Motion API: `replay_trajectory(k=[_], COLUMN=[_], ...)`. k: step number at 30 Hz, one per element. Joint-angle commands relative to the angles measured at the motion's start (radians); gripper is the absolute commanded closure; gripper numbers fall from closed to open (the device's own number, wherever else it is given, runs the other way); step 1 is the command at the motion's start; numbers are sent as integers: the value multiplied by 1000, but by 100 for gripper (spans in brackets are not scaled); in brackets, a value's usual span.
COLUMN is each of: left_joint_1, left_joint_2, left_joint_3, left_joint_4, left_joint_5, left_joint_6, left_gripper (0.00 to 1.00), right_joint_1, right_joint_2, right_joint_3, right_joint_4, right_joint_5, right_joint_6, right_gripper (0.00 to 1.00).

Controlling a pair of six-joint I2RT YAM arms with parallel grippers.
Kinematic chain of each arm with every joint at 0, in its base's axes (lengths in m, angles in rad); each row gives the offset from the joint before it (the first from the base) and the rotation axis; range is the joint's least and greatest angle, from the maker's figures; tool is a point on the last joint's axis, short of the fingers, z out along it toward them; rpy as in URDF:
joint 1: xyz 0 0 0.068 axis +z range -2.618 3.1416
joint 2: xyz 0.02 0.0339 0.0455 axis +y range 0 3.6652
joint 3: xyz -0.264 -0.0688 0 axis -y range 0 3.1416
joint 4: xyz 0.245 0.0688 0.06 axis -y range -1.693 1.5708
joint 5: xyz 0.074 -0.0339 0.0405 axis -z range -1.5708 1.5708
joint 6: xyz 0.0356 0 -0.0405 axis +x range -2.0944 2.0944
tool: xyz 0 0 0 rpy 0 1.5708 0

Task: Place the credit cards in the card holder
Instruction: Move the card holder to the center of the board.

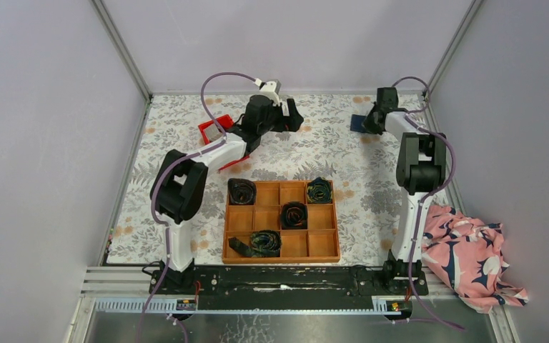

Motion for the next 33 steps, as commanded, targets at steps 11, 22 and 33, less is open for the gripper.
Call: replay_trajectory(k=[11, 22, 33], left_joint_1=[-8, -78, -78], left_joint_2=[-24, 153, 348], left_joint_3=[63, 268, 445], left_joint_4=[-141, -476, -583], left_joint_5=[154, 176, 197], left_joint_6=[115, 351, 368], left_gripper=[0, 7, 33], right_joint_1=[229, 280, 281], right_joint_2=[-302, -372, -235], right_joint_3=[-369, -388, -208], right_joint_4=[0, -12, -80], right_joint_5=[-391, -380, -417], right_joint_6=[-331, -423, -477], right_gripper=[100, 100, 100])
